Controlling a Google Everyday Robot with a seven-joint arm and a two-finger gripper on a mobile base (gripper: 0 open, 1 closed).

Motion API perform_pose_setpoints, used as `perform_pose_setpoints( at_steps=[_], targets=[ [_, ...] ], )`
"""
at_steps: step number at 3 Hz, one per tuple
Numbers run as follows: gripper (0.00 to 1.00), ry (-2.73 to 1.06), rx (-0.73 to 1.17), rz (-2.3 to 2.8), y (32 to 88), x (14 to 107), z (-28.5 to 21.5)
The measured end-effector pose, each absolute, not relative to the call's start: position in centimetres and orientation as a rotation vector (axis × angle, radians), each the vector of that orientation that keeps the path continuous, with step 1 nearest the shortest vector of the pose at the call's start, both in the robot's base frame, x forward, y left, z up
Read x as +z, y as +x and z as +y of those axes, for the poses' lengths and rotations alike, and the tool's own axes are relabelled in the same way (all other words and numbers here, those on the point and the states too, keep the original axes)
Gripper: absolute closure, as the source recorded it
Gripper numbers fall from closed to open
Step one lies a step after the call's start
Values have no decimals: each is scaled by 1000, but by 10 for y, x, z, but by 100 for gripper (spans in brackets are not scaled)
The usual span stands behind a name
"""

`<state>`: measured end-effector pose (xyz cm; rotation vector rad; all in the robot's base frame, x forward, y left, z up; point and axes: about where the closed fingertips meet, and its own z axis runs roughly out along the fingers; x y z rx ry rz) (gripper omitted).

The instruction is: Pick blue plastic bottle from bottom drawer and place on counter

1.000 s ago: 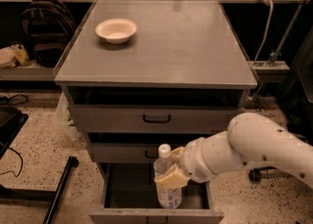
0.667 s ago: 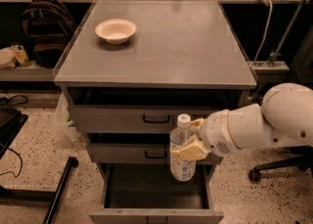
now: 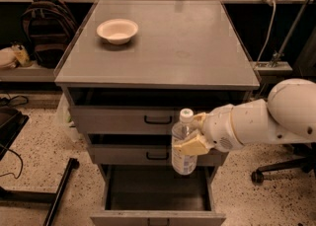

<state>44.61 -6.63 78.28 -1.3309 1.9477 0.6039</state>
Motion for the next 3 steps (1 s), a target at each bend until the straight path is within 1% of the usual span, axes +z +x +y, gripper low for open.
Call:
perform_pose_setpoints(
  at_steps=[3],
  targets=[
    [100,-1502,422,1860,534,953,-47]
  ],
)
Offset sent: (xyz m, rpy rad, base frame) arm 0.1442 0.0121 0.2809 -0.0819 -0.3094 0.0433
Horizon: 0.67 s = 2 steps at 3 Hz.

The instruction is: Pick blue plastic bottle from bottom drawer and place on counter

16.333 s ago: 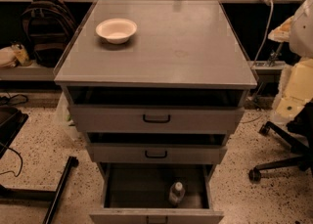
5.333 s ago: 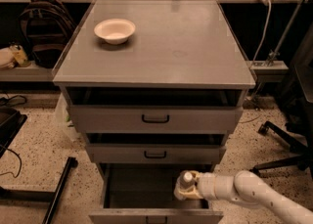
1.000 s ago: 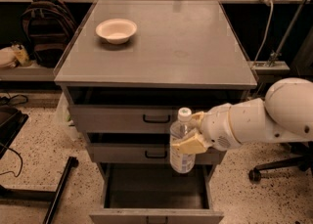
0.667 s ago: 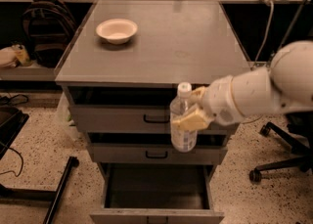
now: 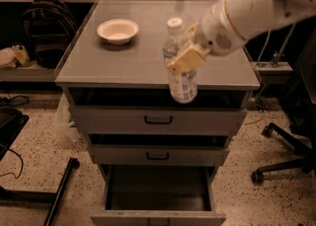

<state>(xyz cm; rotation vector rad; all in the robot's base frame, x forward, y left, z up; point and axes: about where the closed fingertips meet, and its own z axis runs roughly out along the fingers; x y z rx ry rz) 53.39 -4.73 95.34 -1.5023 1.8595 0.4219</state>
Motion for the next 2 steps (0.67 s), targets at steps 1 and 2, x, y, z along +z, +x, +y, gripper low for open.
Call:
perform_pose_setpoints(
  at_steps=[1,2],
  targets=[
    [100,-1521,403,1780,545,997,-31],
    [100,-1517,401,1776,545,998,-30]
  ],
)
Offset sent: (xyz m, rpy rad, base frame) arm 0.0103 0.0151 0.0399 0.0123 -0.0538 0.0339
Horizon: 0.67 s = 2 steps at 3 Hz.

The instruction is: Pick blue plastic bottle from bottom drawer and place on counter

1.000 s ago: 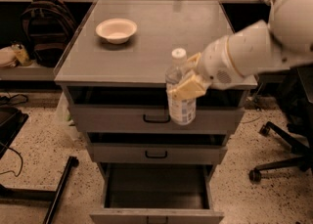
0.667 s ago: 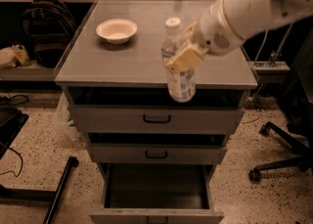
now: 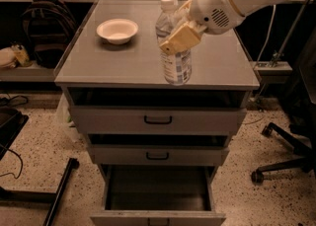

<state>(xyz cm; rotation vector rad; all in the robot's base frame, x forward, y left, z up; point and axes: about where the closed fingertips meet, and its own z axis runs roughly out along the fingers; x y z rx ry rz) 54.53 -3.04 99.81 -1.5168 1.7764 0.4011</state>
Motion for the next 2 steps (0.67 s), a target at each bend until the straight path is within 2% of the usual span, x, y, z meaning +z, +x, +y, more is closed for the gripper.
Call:
perform_pose_setpoints(
  at_steps=[2],
  targets=[
    [100,-1464,409,1830,589,992,-39]
  ],
)
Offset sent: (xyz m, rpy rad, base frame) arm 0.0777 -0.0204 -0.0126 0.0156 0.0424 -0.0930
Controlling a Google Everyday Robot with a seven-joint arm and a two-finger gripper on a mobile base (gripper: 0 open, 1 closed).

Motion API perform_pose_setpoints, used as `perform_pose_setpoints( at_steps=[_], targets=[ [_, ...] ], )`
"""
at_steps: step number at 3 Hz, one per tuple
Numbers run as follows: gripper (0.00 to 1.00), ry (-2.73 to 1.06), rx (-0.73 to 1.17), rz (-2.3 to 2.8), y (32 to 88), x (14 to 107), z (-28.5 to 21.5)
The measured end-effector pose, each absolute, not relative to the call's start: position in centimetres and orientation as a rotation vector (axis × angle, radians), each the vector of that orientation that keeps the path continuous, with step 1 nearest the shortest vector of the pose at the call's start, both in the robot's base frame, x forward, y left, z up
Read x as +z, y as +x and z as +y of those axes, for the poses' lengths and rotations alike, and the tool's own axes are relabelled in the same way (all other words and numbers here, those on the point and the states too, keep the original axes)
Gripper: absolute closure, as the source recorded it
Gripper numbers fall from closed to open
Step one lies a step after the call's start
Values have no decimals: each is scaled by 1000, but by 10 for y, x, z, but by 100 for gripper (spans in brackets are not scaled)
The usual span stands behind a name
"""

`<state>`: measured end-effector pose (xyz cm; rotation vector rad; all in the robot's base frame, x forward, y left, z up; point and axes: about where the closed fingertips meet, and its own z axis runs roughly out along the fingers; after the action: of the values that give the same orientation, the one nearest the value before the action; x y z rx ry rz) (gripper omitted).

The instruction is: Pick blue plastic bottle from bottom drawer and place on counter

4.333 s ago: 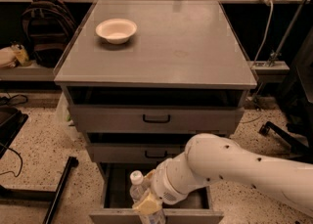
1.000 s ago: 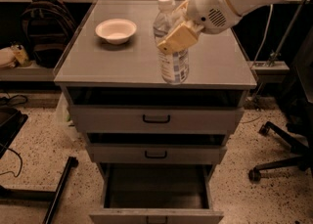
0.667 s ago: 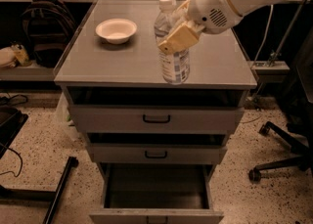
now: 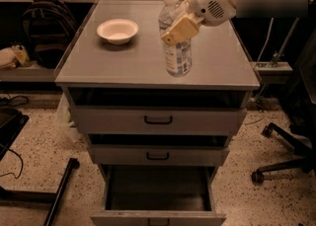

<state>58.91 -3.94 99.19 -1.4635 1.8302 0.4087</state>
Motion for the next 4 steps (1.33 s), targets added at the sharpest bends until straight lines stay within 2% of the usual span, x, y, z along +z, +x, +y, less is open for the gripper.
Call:
perform_pose_setpoints(
  at_steps=[4],
  targets=[
    [100,-1277,437,1794,669,951,-58]
  ],
)
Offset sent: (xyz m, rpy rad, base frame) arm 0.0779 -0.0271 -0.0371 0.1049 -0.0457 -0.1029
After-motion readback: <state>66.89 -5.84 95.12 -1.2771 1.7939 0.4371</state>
